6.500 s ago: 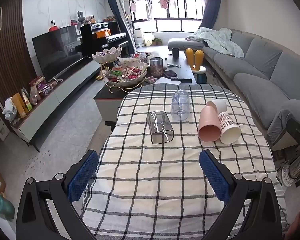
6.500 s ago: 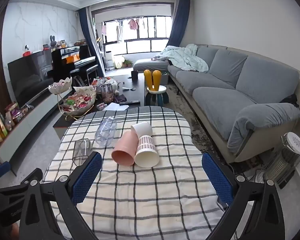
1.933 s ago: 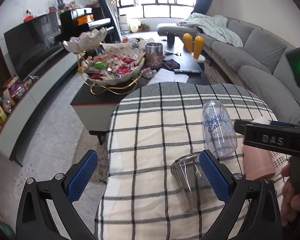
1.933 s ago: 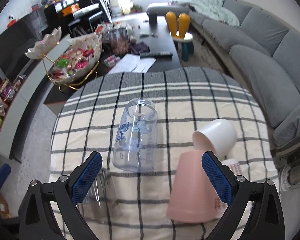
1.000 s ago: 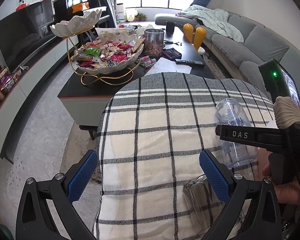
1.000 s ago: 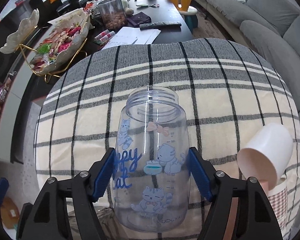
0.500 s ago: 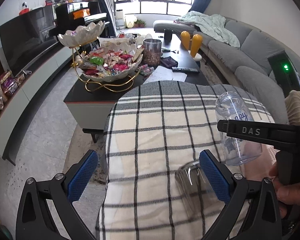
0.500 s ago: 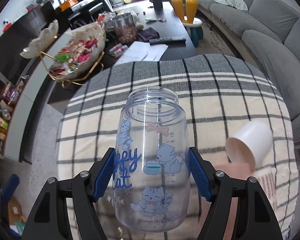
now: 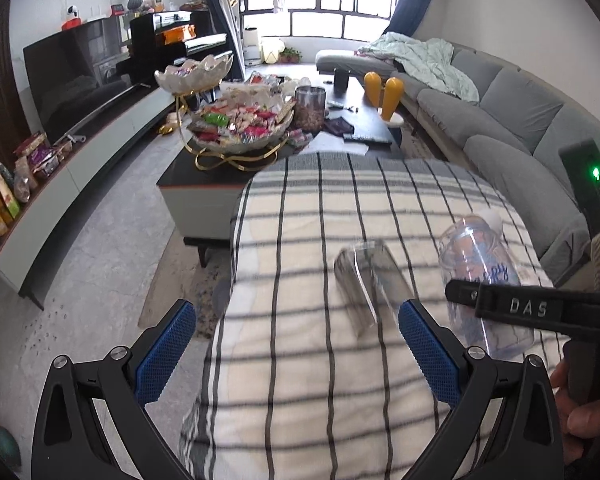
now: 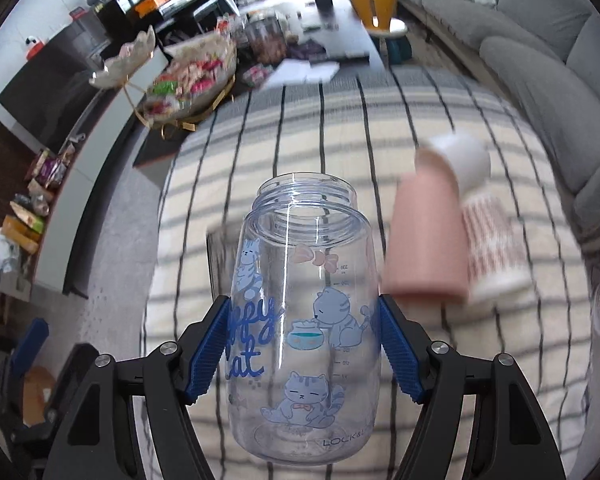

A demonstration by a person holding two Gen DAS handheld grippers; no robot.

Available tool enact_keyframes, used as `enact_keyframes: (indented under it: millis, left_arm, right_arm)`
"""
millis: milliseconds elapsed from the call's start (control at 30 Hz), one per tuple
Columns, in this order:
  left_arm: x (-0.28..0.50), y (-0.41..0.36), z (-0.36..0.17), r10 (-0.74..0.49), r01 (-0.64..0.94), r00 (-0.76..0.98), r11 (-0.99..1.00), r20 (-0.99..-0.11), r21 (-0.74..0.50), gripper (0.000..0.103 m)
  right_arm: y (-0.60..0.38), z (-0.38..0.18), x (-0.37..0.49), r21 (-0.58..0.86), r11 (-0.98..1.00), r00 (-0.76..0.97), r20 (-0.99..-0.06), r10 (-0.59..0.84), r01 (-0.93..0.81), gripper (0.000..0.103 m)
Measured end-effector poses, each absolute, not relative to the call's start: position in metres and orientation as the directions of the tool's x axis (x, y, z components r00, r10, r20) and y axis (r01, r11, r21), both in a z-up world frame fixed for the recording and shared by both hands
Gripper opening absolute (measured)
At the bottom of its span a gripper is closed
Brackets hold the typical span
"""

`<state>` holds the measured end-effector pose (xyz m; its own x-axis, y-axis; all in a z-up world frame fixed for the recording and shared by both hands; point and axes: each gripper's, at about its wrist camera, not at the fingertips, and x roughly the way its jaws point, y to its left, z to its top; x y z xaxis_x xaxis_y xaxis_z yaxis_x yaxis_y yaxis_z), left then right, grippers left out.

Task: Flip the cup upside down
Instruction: 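Tip the jar onto its side with the right gripper and open it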

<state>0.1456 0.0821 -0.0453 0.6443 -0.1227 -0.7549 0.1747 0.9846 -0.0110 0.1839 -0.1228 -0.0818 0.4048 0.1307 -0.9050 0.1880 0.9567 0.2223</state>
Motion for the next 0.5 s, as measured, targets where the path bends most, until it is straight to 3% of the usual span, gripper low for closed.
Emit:
enact_keyframes:
  millis: [500]
  left_arm:
    - [0.101,0.087,-0.083,-0.090,0.162,0.622,0.987,-0.777,0.015,0.103]
  right_arm:
    - [-0.109,-0.156,0.143,0.235,0.952,0.307,-0.937,0.168,0.195,0.072]
